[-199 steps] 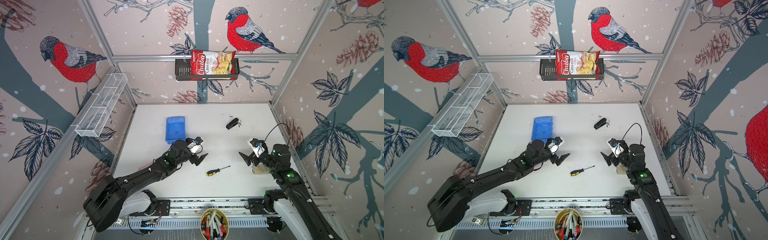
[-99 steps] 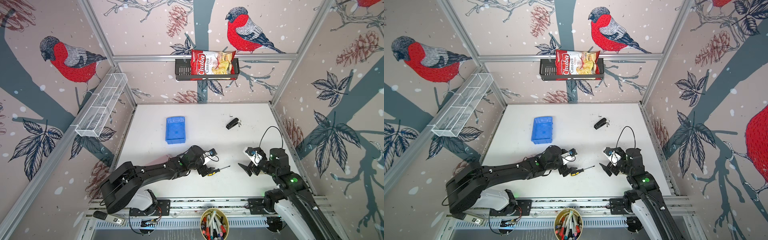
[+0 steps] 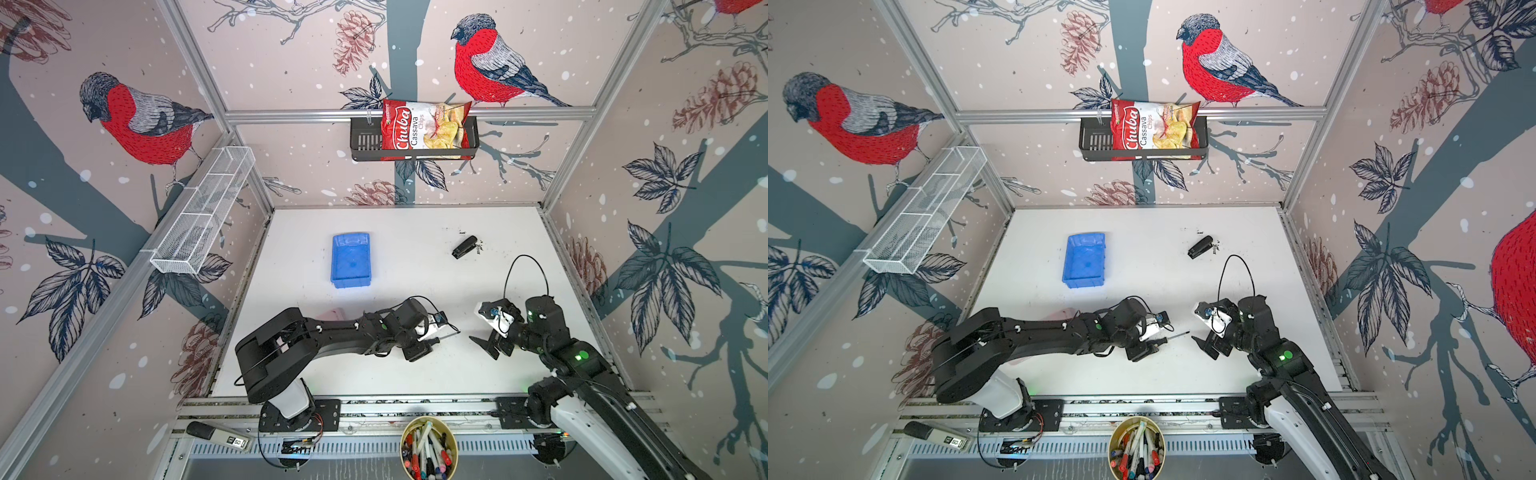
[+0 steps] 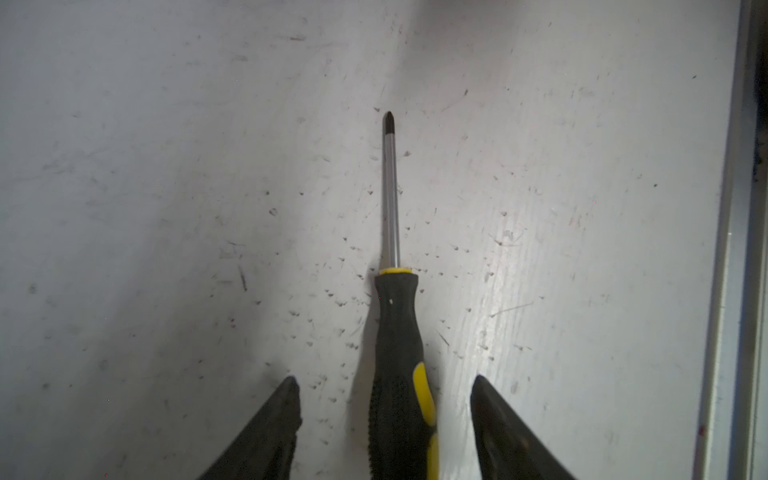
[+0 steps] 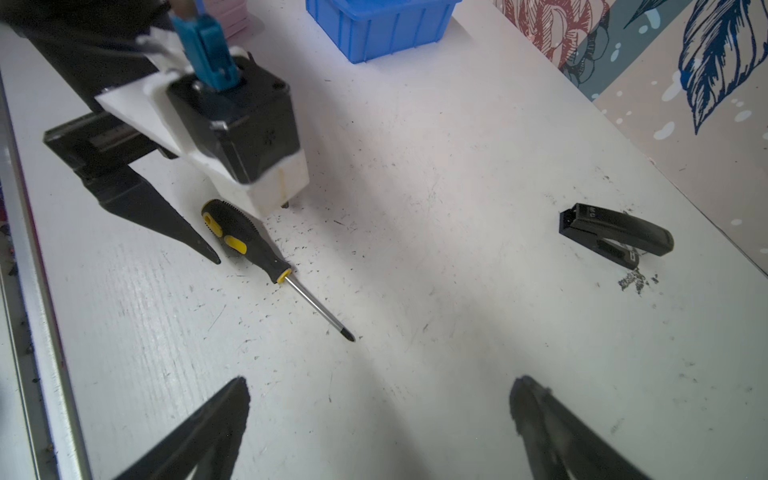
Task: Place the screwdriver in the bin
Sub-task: 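Lower the left gripper over the black-and-yellow screwdriver handle and close it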
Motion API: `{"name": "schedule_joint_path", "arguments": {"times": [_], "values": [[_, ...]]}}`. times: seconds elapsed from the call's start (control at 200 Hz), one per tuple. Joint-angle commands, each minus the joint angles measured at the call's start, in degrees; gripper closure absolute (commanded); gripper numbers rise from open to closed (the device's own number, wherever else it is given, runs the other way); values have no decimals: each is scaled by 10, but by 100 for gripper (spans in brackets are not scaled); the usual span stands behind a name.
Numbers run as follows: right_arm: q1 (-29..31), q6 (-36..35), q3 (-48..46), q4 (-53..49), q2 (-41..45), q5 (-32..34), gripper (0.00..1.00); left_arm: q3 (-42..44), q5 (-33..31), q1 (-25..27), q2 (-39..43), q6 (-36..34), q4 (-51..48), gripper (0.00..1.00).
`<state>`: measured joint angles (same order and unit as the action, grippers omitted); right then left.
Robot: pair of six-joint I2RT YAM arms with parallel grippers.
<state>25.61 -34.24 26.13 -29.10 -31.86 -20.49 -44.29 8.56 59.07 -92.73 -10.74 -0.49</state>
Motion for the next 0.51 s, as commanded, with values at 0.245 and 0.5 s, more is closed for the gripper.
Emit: {"name": "schedule_joint_path", "arguments": {"times": [0.245,0.5], "values": [[16,28,-16,38,-2,26,1,-44,-43,8,-50,-8,-72,61],[16,35,-22,62,-7,39,1,-54,-57,9,-67,-6,-80,78]]}}
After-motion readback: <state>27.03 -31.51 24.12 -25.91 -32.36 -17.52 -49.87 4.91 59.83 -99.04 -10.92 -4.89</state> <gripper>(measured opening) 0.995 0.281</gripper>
